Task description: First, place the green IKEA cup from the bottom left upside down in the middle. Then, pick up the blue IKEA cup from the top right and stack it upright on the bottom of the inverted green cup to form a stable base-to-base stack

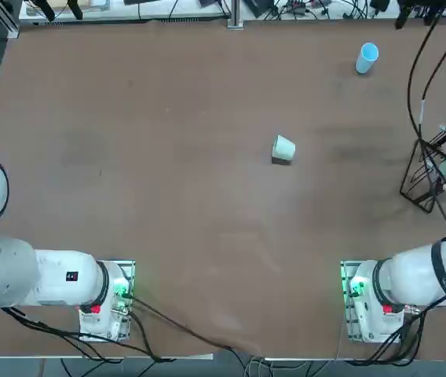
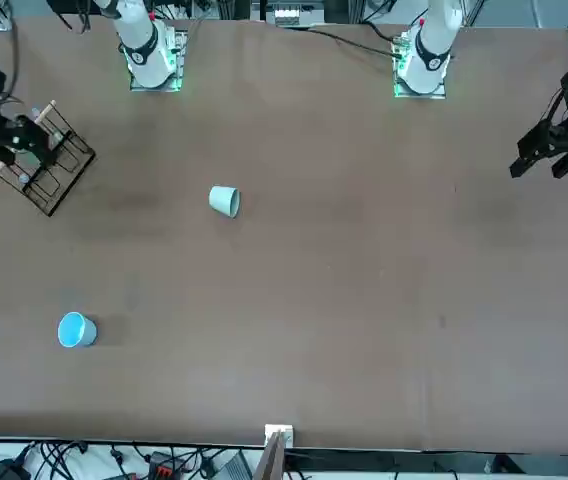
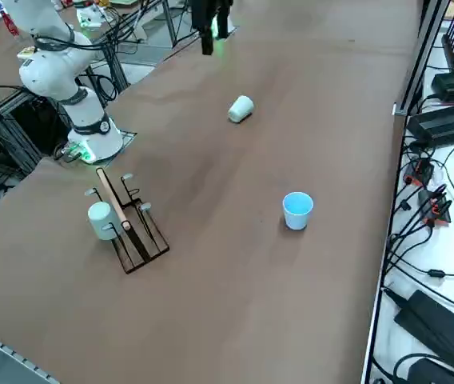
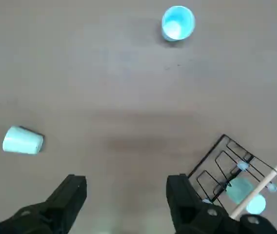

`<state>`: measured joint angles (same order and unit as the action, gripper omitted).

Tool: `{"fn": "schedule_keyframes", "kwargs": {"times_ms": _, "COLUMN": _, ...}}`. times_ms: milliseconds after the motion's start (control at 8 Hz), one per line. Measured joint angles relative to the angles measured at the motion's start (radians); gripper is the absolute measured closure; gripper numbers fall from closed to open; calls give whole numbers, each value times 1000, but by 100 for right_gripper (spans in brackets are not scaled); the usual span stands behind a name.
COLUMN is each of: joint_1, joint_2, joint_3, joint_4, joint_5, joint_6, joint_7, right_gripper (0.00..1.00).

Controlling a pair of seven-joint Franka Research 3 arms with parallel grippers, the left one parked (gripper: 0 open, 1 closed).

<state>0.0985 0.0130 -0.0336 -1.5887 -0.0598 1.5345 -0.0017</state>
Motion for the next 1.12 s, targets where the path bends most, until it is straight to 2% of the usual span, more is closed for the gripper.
{"fn": "schedule_keyframes", "kwargs": {"times_ms": 500, "joint_1": 117, "joint_2": 80, "joint_3": 5, "joint_4": 0, "joint_5": -1, "joint_6": 15, "joint_7": 1, "right_gripper": 0}}
{"fn": "schedule_keyframes", "kwargs": {"times_ms": 875, "joint_1": 263, "joint_2": 170, "joint_3": 8, "joint_4": 4, "joint_5": 0, "joint_6": 63, "joint_7": 5, "right_gripper": 0}}
{"fn": "schedule_keyframes", "kwargs": {"times_ms": 1125, "joint_1": 319, "joint_2": 215, "joint_3": 9, "joint_4": 26, "joint_5": 9, "joint_6": 67, "joint_7": -6, "right_gripper": 0}}
